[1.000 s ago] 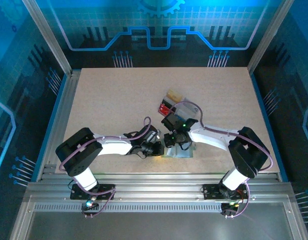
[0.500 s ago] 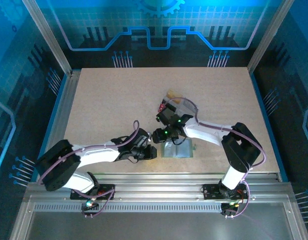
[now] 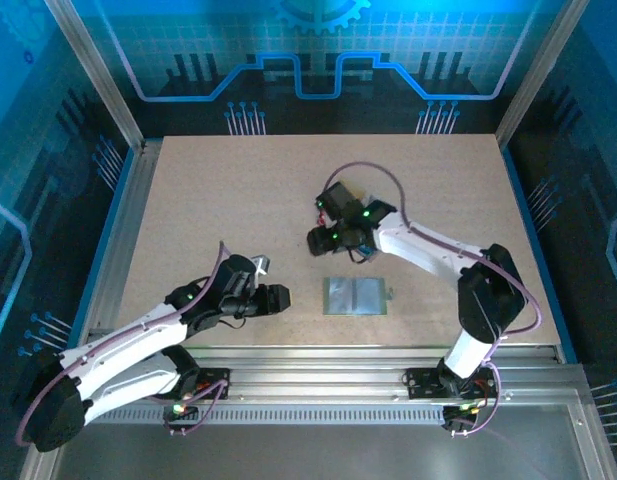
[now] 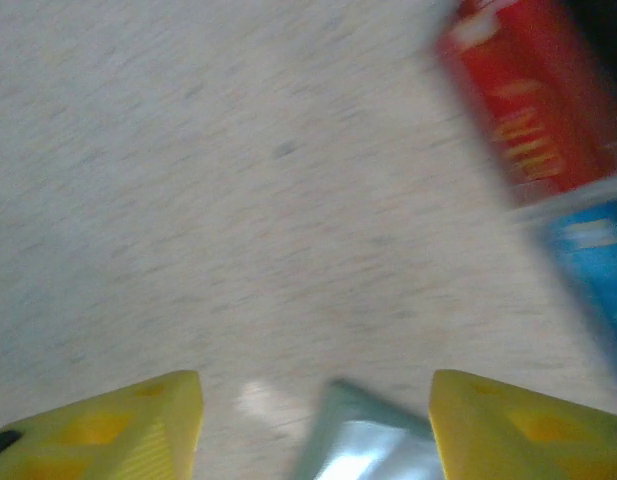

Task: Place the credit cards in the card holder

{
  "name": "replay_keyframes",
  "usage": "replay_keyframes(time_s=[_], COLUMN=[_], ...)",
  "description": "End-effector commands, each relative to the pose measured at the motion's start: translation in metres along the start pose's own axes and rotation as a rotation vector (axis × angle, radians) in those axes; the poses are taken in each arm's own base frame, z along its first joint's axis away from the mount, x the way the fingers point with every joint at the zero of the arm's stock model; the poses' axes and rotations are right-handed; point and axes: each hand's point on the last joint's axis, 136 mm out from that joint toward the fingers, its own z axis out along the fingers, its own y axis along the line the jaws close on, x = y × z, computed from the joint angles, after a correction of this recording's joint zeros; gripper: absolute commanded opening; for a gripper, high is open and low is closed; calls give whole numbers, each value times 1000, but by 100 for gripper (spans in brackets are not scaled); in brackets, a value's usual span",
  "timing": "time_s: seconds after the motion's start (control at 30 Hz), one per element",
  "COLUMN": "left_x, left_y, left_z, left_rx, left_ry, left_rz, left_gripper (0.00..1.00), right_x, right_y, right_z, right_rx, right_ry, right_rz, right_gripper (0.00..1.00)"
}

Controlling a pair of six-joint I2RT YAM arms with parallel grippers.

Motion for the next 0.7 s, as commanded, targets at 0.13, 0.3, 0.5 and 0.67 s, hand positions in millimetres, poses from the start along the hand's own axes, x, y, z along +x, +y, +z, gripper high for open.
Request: replay_keyframes(time_s=[0.13, 0.3, 0.5, 0.67], left_x=[-34, -59, -76, -81], left_y=[-31, -62, -74, -75], left_z=[16, 50, 78, 89], left_rx=[38, 72, 76, 77], left_ry=[42, 110, 148, 173], left_rz=[31, 43, 44, 30], left_gripper=[67, 69, 68, 68], right_x=[-21, -29, -41, -47], right_y=[-116, -146, -155, -164], right_z=[-32, -24, -12, -9], right_rx=[486, 666, 726, 743], right_ry=[11, 82, 110, 115], right_rz=[-36, -91, -130, -121], right_gripper=[75, 77, 78, 77])
